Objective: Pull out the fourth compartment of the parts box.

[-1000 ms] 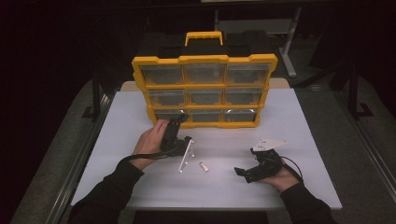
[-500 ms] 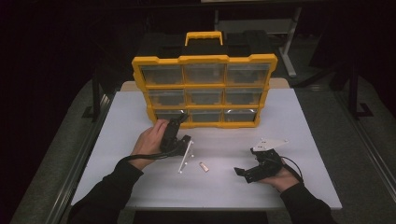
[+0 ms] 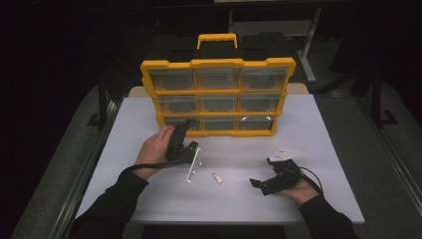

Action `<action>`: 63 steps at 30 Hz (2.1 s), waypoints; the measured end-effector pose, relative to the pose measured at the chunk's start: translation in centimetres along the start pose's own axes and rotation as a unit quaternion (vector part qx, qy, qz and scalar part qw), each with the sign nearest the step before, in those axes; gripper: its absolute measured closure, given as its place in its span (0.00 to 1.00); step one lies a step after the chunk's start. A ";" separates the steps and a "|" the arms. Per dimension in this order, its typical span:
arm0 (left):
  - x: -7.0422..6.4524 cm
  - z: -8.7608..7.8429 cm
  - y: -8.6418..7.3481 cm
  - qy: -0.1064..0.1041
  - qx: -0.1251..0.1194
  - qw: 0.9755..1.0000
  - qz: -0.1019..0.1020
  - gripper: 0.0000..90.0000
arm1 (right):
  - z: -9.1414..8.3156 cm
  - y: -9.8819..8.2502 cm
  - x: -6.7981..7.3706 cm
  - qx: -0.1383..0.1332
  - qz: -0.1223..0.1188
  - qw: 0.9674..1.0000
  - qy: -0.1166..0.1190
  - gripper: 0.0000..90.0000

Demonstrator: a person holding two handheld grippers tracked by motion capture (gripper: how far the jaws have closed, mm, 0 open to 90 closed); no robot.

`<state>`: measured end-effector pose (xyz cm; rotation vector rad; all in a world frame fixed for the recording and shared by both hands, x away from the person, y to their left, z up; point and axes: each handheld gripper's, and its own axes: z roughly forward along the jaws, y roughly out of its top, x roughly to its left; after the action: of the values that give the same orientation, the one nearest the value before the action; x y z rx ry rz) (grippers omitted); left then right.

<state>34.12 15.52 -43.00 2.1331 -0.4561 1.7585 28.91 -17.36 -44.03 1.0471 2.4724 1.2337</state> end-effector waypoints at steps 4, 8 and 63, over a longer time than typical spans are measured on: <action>0.2 -0.1 -0.4 0.003 0.006 1.000 0.001 0.00 | 0.0 0.0 0.0 0.000 0.000 1.000 0.000 0.00; 0.4 -0.2 -0.7 0.007 0.012 1.000 0.004 0.00 | 0.0 0.0 0.0 0.001 0.001 1.000 0.000 0.00; 5.3 -0.9 -3.7 0.078 0.062 0.995 0.008 0.09 | 0.1 0.0 -0.1 0.002 0.003 1.000 0.000 0.00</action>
<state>35.93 19.06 -37.88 2.0571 -0.3322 1.9908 28.97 -17.36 -44.12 1.0564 2.4735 1.2311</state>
